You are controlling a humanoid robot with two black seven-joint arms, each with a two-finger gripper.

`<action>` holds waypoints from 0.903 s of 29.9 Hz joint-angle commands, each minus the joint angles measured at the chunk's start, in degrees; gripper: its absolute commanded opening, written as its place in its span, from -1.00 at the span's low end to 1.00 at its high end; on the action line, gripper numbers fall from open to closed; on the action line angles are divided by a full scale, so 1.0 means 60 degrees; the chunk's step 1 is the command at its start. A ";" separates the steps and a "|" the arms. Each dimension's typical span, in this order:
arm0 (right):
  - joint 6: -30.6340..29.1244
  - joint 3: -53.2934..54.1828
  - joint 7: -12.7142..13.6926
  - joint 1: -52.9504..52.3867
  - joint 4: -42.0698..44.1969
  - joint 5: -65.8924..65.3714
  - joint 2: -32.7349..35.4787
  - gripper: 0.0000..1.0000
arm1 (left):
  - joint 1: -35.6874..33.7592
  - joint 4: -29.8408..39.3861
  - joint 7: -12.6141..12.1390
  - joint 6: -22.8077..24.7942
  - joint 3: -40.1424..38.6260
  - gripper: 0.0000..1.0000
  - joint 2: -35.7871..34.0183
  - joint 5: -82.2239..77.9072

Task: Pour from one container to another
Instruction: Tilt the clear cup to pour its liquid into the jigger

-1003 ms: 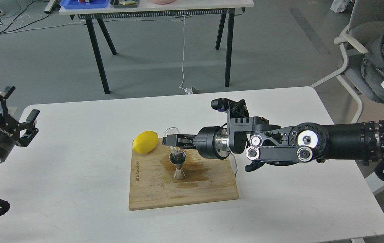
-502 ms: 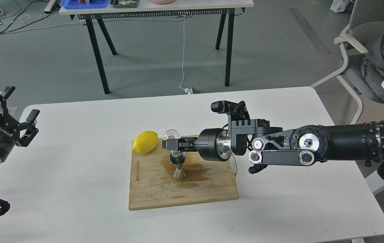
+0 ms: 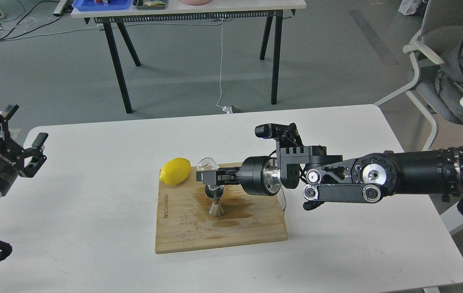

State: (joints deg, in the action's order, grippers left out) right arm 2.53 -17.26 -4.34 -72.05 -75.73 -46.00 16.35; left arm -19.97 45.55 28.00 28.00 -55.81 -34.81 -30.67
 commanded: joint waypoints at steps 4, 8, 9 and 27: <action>0.0018 -0.0009 -0.0082 -0.0019 0.0010 -0.0038 -0.0016 -0.17 | 0.0003 -0.0048 0.0000 0.0000 0.0000 0.99 0.0015 0.0000; 0.0047 -0.0024 -0.0156 -0.0019 0.0025 -0.0257 -0.0001 -0.18 | 0.0003 -0.0048 0.0000 0.0000 0.0000 0.99 0.0015 0.0000; 0.0047 -0.0024 -0.0156 -0.0019 0.0025 -0.0272 -0.0001 -0.18 | 0.0003 -0.0048 0.0000 0.0000 0.0000 0.99 0.0001 0.0000; 0.0077 0.0020 -0.0156 0.0025 0.0098 -0.0141 -0.0001 -0.18 | 0.0018 -0.0048 0.0000 0.0000 -0.0015 0.99 0.0015 0.0000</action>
State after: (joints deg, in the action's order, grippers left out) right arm 2.91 -17.40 -5.27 -72.14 -75.19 -47.54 16.33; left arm -19.90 45.26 28.00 28.00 -55.91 -34.80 -30.67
